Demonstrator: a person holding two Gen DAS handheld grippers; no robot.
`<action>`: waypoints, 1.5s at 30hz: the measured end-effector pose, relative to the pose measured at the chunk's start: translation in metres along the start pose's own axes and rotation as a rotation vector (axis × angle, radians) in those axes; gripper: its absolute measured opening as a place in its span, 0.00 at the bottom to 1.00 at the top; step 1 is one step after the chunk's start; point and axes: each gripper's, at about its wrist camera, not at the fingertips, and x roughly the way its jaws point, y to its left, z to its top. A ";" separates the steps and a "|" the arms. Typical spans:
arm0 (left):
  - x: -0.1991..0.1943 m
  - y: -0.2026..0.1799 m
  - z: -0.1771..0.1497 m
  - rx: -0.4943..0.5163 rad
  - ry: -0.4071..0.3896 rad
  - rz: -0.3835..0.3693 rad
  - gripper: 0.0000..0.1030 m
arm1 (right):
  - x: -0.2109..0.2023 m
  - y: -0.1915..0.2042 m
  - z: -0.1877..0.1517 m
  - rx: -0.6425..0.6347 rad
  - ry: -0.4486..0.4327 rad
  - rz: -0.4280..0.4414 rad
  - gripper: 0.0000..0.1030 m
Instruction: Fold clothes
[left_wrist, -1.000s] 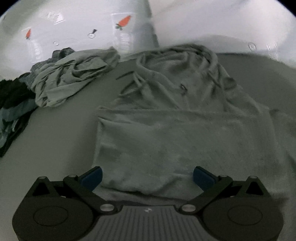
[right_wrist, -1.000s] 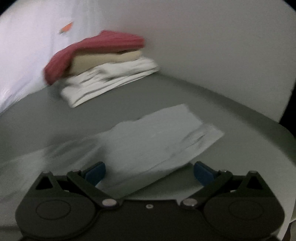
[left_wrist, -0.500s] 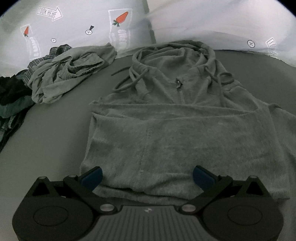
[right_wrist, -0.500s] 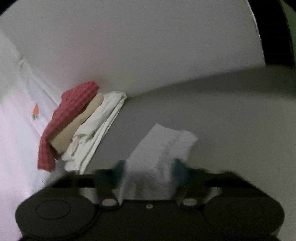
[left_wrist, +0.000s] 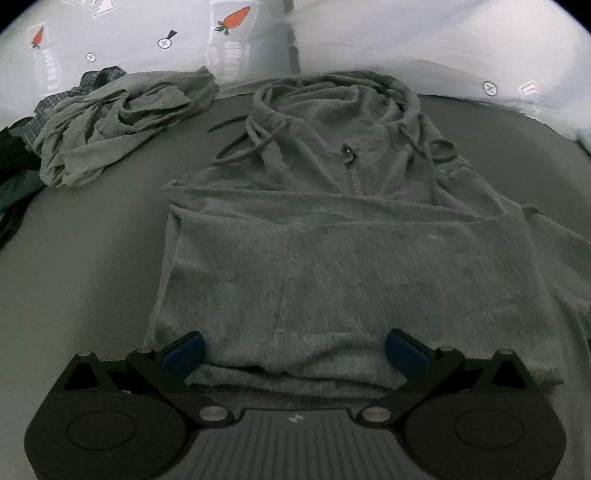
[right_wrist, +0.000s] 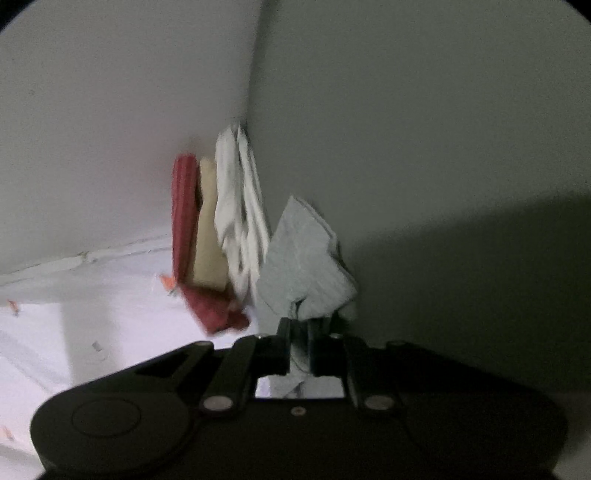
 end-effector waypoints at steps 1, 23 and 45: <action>0.000 0.000 -0.001 0.003 -0.001 -0.005 1.00 | 0.000 -0.002 -0.010 0.011 0.022 0.013 0.08; -0.047 0.072 -0.041 -0.064 -0.075 -0.008 1.00 | 0.043 0.045 -0.319 -0.698 0.729 -0.197 0.70; -0.059 -0.054 -0.023 0.303 -0.194 -0.319 0.65 | 0.005 0.035 -0.256 -1.624 0.126 -0.602 1.00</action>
